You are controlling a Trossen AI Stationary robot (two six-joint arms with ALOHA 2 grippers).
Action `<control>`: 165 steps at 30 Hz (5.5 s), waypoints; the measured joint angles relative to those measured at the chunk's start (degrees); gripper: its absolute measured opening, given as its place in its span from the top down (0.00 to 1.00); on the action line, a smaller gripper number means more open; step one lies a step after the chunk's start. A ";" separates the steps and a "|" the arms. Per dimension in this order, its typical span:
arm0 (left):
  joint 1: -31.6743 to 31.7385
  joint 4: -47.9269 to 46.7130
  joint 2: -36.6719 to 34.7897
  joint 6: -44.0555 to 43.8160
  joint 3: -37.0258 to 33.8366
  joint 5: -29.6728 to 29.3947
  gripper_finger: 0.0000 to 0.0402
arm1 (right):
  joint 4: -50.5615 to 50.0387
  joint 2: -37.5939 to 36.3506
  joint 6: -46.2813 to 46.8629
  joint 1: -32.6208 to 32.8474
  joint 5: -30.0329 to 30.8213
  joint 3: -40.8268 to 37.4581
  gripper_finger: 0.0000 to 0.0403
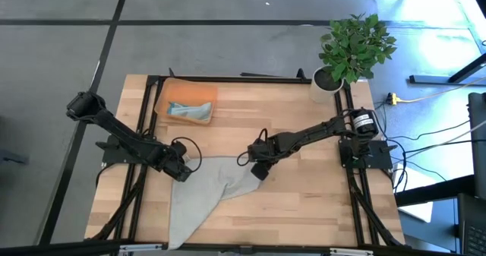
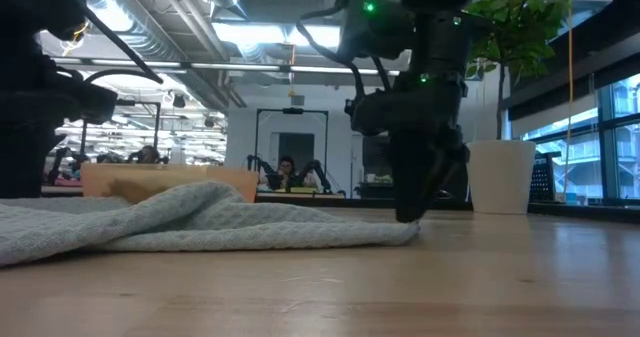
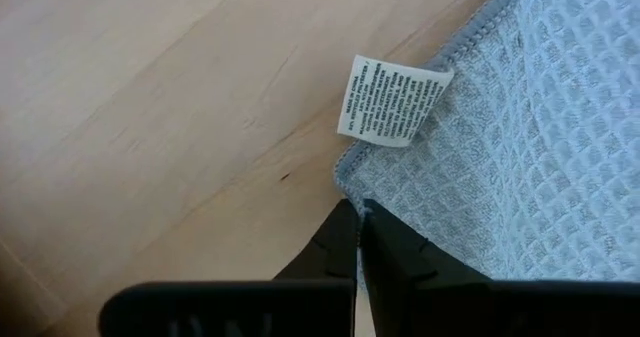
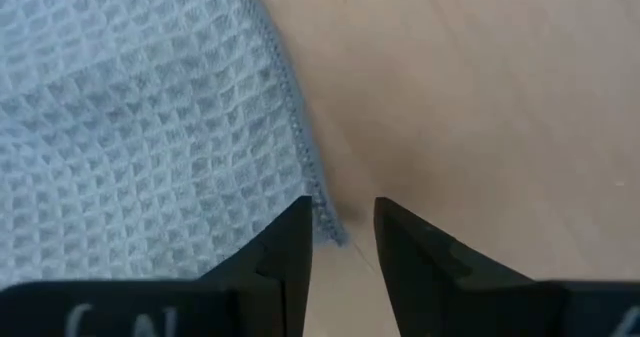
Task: Roll microfiber towels into tight, uniform cylinder then place into a basket
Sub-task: Fold the gray microfiber cloth
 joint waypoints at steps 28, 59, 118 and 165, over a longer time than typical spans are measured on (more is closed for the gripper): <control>-0.02 0.66 0.00 0.18 0.02 -0.20 1.00 | 6.43 -0.20 -10.34 0.91 0.65 -3.74 0.97; 0.48 -8.96 -0.17 29.08 20.98 -27.17 1.00 | -14.40 0.11 -24.23 5.15 37.33 18.41 0.99; 22.04 -14.86 1.88 78.89 53.95 -12.58 1.00 | -52.55 -21.28 0.57 10.21 41.65 21.13 0.99; -3.68 -26.79 30.93 36.00 49.32 -15.44 1.00 | -9.32 -21.24 15.68 25.50 26.51 -14.73 0.99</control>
